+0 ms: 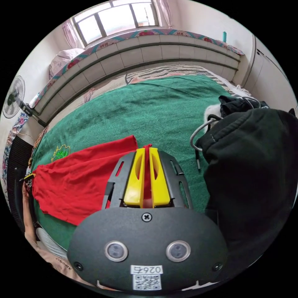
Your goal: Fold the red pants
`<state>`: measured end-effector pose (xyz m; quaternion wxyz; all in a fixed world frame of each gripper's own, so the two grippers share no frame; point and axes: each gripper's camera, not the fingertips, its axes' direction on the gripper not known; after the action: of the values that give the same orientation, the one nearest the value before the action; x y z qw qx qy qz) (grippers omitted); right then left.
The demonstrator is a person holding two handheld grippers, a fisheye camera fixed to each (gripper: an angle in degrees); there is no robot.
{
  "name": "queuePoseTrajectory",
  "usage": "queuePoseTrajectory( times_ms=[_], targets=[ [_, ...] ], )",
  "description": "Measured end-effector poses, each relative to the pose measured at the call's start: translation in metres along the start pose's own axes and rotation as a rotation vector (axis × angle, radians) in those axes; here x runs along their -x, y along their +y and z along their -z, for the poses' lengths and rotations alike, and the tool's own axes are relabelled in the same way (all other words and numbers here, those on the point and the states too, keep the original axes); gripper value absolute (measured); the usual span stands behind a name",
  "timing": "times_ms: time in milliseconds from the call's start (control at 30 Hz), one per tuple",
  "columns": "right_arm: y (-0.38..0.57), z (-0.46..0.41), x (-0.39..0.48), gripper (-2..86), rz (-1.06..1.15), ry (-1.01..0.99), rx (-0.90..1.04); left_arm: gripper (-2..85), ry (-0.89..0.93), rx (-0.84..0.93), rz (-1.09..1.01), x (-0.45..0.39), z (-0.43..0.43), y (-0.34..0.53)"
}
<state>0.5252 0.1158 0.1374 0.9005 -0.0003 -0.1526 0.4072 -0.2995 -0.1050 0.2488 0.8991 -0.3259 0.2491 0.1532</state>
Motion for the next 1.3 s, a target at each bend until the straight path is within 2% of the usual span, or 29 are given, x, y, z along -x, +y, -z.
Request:
queuePoseTrajectory(
  times_ms=[200,267,367,433,500,567,667,733,800,867,933,1000,1067,1167,1233,1300],
  targets=[
    [-0.017,0.083,0.049,-1.3,0.101,-0.010,-0.180,6.0,-0.025,-0.141,-0.079,-0.003,0.056,0.057],
    [-0.038,0.081,0.065,-1.2,0.114,-0.004,-0.166,6.2,-0.047,-0.136,-0.061,0.007,0.057,0.064],
    [-0.073,0.037,0.085,-0.4,0.095,0.096,-0.024,6.8,-0.050,-0.070,0.001,0.029,0.030,0.065],
    [-0.089,0.005,0.094,2.6,0.041,0.111,0.088,4.8,-0.182,0.014,0.032,0.032,0.007,0.064],
    [-0.091,0.009,0.105,3.8,0.020,0.144,0.055,5.5,-0.246,0.075,0.019,0.031,0.002,0.064],
    [-0.091,0.025,0.123,4.4,0.051,0.169,0.014,5.2,-0.241,0.065,-0.005,0.029,0.014,0.070],
    [-0.078,0.062,0.168,4.2,0.162,0.215,-0.078,3.3,-0.135,-0.060,-0.016,0.030,0.056,0.093],
    [-0.058,0.084,0.202,2.6,0.247,0.186,-0.128,1.0,0.064,-0.172,-0.065,0.024,0.082,0.119],
    [-0.045,0.090,0.223,0.9,0.309,0.147,-0.113,-0.3,0.170,-0.221,-0.085,0.017,0.089,0.141],
    [-0.035,0.082,0.235,-0.3,0.366,0.124,-0.057,-0.7,0.139,-0.158,-0.107,0.011,0.079,0.155],
    [-0.034,0.053,0.231,-0.7,0.371,0.203,0.102,-0.9,0.014,0.014,-0.085,0.012,0.048,0.164],
    [-0.036,0.061,0.218,-0.8,0.323,0.129,0.053,-0.9,-0.016,0.093,-0.092,0.010,0.035,0.169],
    [-0.047,0.072,0.208,-0.9,0.228,0.090,0.087,-0.9,-0.024,0.048,-0.085,0.006,0.045,0.175],
    [-0.058,0.095,0.223,-0.9,0.198,0.196,0.072,-0.9,-0.014,-0.064,-0.072,0.005,0.074,0.183],
    [-0.063,0.129,0.268,-0.9,0.256,0.230,-0.045,-1.0,0.016,-0.163,-0.023,0.015,0.094,0.191],
    [-0.069,0.153,0.315,-0.9,0.325,0.181,-0.134,-1.0,0.015,-0.218,0.018,0.024,0.103,0.195]
  ],
)
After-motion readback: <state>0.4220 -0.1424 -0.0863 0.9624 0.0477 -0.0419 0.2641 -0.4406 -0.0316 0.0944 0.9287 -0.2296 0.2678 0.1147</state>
